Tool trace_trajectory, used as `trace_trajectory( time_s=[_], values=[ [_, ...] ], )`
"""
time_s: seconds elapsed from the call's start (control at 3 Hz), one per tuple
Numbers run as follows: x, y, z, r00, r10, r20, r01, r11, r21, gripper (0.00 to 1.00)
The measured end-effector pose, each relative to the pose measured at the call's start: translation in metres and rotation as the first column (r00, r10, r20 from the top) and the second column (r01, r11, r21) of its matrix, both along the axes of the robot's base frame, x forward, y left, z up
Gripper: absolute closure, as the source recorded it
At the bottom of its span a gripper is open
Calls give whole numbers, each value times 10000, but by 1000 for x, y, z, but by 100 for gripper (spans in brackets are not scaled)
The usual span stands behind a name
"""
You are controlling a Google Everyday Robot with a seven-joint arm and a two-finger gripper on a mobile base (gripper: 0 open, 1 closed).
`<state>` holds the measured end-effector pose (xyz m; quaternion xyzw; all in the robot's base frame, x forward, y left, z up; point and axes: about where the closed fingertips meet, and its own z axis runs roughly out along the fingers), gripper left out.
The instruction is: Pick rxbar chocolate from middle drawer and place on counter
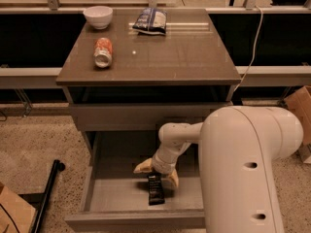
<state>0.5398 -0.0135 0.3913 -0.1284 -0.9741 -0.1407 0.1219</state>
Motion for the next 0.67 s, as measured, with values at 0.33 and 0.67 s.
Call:
trace_trajectory(
  time_s=[0.33,0.67],
  values=[
    [-7,11,-14,9991,-120,-412,120,9999,-11,0],
    [-11,13,-34,9956,-330,-873,318,9994,-154,0]
  ],
)
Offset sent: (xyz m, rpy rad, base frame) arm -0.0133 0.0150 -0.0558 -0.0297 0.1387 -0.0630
